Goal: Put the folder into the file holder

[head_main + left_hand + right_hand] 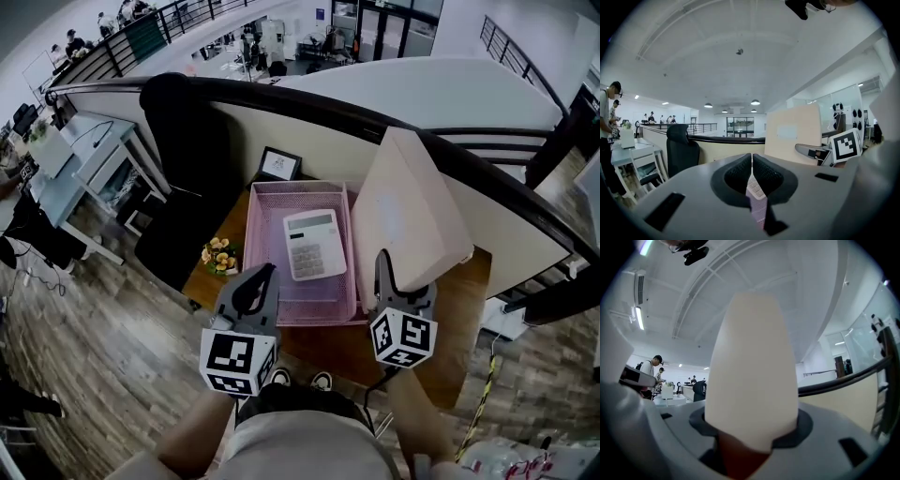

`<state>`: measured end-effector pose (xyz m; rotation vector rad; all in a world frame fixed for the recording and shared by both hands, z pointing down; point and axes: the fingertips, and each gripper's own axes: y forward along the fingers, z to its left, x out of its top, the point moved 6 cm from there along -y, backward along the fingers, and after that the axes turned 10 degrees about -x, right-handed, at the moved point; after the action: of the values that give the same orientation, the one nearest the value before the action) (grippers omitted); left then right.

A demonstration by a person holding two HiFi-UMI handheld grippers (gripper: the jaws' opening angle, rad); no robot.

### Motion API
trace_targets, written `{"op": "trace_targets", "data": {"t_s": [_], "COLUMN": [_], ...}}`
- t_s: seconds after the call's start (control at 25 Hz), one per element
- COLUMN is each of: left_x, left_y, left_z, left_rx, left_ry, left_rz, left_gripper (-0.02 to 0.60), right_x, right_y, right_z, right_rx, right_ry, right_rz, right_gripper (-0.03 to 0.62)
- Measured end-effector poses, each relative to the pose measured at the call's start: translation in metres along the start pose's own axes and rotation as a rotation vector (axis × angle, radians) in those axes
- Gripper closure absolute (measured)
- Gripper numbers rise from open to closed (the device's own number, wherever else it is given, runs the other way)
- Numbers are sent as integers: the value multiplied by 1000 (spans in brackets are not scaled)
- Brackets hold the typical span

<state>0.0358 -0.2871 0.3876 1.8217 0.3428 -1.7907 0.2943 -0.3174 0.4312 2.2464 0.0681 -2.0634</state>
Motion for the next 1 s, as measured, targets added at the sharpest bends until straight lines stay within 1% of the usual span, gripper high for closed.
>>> {"op": "trace_targets", "data": {"t_s": [0.12,0.44,0.6,0.8,1.0], "left_x": [-7,-22,-28,-33,-35], "left_y": [5,22,24,26,28], "left_z": [1,1,2,5,6], "left_rx": [17,-5,-6,-6,-17], "left_ry": [-6,-5,-3,-12,-17], "left_rz": [-19,-25,-23,-14,-9], "left_gripper": [569,569,569,569,569], "right_x": [-14,-50,-65,-83,-114], "right_y": [9,30,37,43,45], "right_z": [0,4,5,8,9], "right_rx": [8,20,30,95,158], "right_ry": [0,13,38,68,67], "right_rz": [-13,-41,-42,-42,4], "right_gripper": [309,307,307,299,287]}}
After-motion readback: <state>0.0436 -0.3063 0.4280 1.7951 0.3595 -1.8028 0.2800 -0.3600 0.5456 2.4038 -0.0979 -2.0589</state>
